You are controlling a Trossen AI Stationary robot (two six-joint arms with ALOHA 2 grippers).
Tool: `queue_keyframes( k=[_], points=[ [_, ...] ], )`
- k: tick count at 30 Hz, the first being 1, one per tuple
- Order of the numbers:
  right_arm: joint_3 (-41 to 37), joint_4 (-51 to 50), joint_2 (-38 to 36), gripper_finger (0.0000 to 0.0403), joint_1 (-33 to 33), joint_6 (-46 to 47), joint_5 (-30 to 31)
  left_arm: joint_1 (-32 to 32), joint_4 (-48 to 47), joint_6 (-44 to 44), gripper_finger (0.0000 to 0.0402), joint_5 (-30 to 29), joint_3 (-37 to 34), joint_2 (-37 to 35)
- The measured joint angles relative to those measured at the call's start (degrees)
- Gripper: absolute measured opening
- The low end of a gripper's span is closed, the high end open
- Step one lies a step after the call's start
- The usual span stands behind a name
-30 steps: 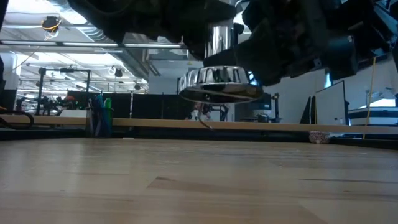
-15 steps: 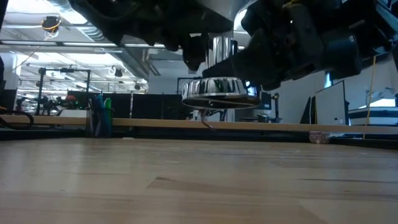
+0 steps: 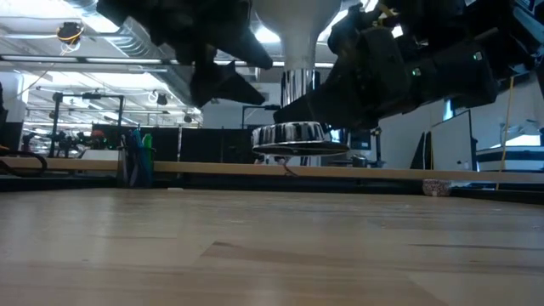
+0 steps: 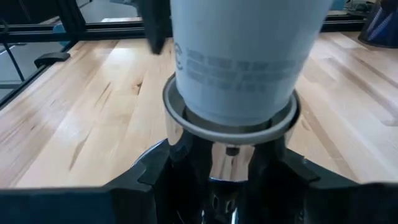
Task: Screw lightbulb
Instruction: Insert the lightbulb into the lamp
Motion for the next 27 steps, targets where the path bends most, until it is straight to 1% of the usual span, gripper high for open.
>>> queue_keyframes(
  k=[4,6,7,9,10,11,13,16,18,20,23,27],
  points=[
    [0.0,0.1,0.0,0.0176,0.0,0.1,1.0,-0.2,0.2,-1.3,0.0259,0.2,0.0,0.2],
    [0.0,-0.1,0.0,0.0176,0.0,0.3,1.9,-0.9,0.5,-2.8,0.0259,-1.3,0.0,0.2],
    [0.0,-0.2,0.0,0.0176,0.0,0.4,1.9,-1.8,1.1,-3.5,0.0259,-4.5,0.0,0.2],
    [0.0,-0.4,0.0,0.0176,0.0,0.5,2.0,-4.9,3.8,-4.8,0.026,-14.8,-0.1,1.3],
    [0.0,-0.4,0.0,0.0176,0.0,0.5,2.2,-6.3,5.5,-5.4,0.026,-18.9,-0.4,2.0],
    [0.0,-0.4,0.0,0.0176,0.0,0.5,2.7,-7.6,6.1,-5.8,0.026,-21.5,-0.5,2.8],
    [0.0,-0.4,0.0,0.0176,0.0,0.6,3.9,-9.5,9.0,-6.8,0.026,-24.0,-0.6,4.3],
    [0.0,-0.6,0.0,0.0176,0.0,1.6,5.1,-11.1,16.3,-8.2,0.026,-30.8,-0.6,6.4],
    [0.0,-0.6,0.0,0.0176,0.0,1.6,6.4,-11.8,21.3,-7.4,0.026,-35.5,-0.6,7.6],
    [0.0,-0.7,0.0,0.0176,0.0,1.9,6.9,-12.0,24.0,-5.6,0.026,-38.4,0.2,8.6],
    [0.0,-0.7,0.0,0.0176,0.0,2.2,6.9,-11.6,23.9,-3.2,0.026,-40.9,2.0,10.5],
    [0.0,-0.5,0.0,0.0176,0.0,2.3,6.9,-10.2,24.1,-0.5,0.026,-42.1,4.3,12.3]
  ],
)
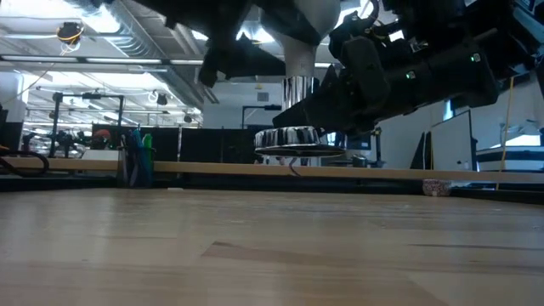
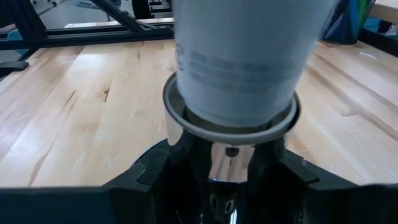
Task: Screw lightbulb
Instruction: Insert the lightbulb into the lamp
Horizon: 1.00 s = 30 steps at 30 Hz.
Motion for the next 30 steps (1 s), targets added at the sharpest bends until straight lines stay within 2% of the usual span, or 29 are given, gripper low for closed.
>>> queue_keyframes(
  k=[7,10,13,16,19,24,30],
  points=[
    [0.0,0.3,0.0,0.0176,-0.1,0.4,1.1,1.9,-0.2,1.0,0.0249,-1.3,0.7,1.0],
    [0.0,0.1,0.0,0.0176,-0.1,0.4,1.9,2.8,-0.2,1.3,0.0212,-1.5,0.7,1.0],
    [0.0,0.1,0.0,0.0176,-0.2,0.8,2.3,3.2,-0.4,3.4,0.0155,-1.2,0.8,0.9],
    [0.0,0.1,0.0,0.0176,-0.2,1.0,2.5,3.2,-0.3,6.7,0.0143,0.5,0.7,0.9],
    [0.0,0.1,0.1,0.0176,-0.1,0.6,0.4,3.4,-1.0,10.4,0.0143,5.9,0.7,0.7],
    [-0.2,0.8,-1.4,0.0176,0.2,-1.9,-7.8,3.6,-3.5,14.5,0.0143,18.7,0.7,-2.1],
    [-0.1,7.1,-1.9,0.0176,0.2,-5.1,-25.9,5.9,-2.7,20.5,0.0143,43.7,0.9,-3.7]
  ],
)
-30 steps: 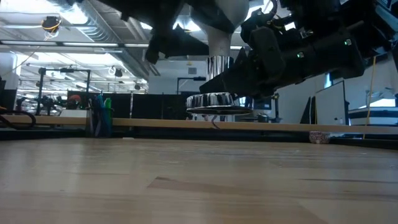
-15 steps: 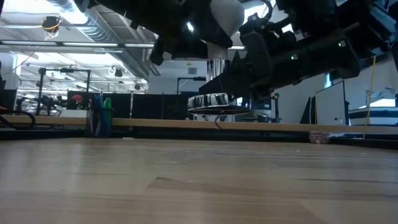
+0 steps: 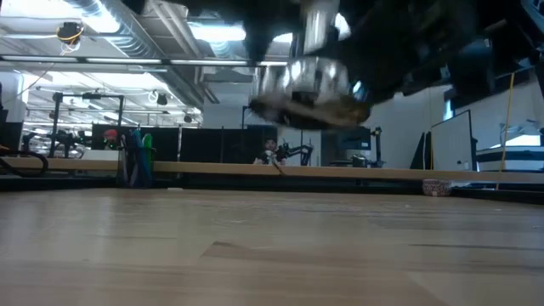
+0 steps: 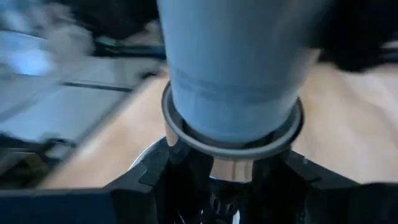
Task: Screw lightbulb
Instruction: Insert the lightbulb into the lamp
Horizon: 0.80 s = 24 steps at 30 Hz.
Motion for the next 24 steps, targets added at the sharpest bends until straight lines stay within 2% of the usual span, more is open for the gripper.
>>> queue_keyframes(
  k=[2,3,8,10,14,17,19,22,24],
  points=[
    [0.6,0.3,0.0,0.0176,0.0,-0.4,-3.3,1.0,0.3,2.7,0.0143,7.4,0.1,0.1],
    [0.8,-0.1,0.0,0.0176,0.0,-0.4,-4.2,1.3,0.2,3.7,0.0143,9.2,0.1,0.2],
    [2.1,-4.2,0.0,0.0176,0.0,-0.2,-2.4,2.4,-0.9,3.1,0.0144,10.2,0.0,0.3],
    [2.1,-5.5,0.0,0.0176,0.0,0.0,-0.9,2.8,-1.7,2.4,0.0171,10.1,-0.1,0.3],
    [2.4,-5.9,-0.3,0.0176,-0.1,0.7,2.7,2.9,-5.7,-0.1,0.025,9.4,-0.3,-0.8],
    [2.4,-5.5,-0.4,0.0176,-0.1,1.6,4.6,2.6,-12.1,-3.5,0.0284,7.2,-0.4,-4.0],
    [2.4,-6.2,-0.4,0.0176,-0.2,1.8,6.1,2.0,-17.9,-6.1,0.0292,4.1,-0.4,-6.6],
    [2.3,-6.5,-0.4,0.0176,-0.2,2.8,9.8,0.3,-24.6,-11.0,0.0296,-3.8,-0.4,-9.7],
    [2.3,-6.7,-0.4,0.0176,-0.2,4.3,14.5,-1.2,-26.0,-15.4,0.0297,-11.9,-0.3,-10.8]
  ],
)
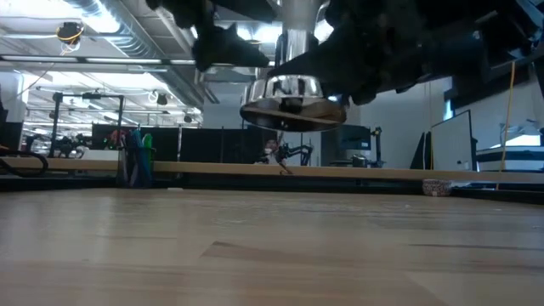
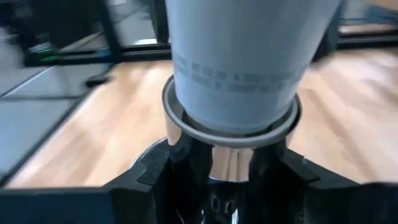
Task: Screw lightbulb
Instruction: Insert the lightbulb into the lamp
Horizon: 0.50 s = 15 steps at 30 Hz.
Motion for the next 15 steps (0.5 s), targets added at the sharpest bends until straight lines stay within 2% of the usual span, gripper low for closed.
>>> queue_keyframes(
  k=[4,6,8,10,15],
  points=[
    [0.0,-0.8,0.0,0.0176,0.0,3.0,10.3,-5.0,1.4,-13.2,0.0298,-25.2,0.1,1.5],
    [-0.1,-1.3,0.0,0.0176,-0.1,3.8,14.0,-7.1,3.5,-16.2,0.0298,-33.4,0.1,4.0],
    [-0.1,-2.1,0.0,0.0176,0.0,5.1,16.7,-8.1,8.0,-16.6,0.0299,-36.5,0.1,6.9],
    [-0.1,-3.0,0.1,0.0176,0.0,6.0,17.4,-8.4,14.4,-15.4,0.0299,-37.0,0.0,9.7],
    [-0.1,-3.1,0.1,0.0176,0.0,6.1,17.4,-7.5,28.0,-6.2,0.0299,-38.5,0.0,14.5]
  ],
)
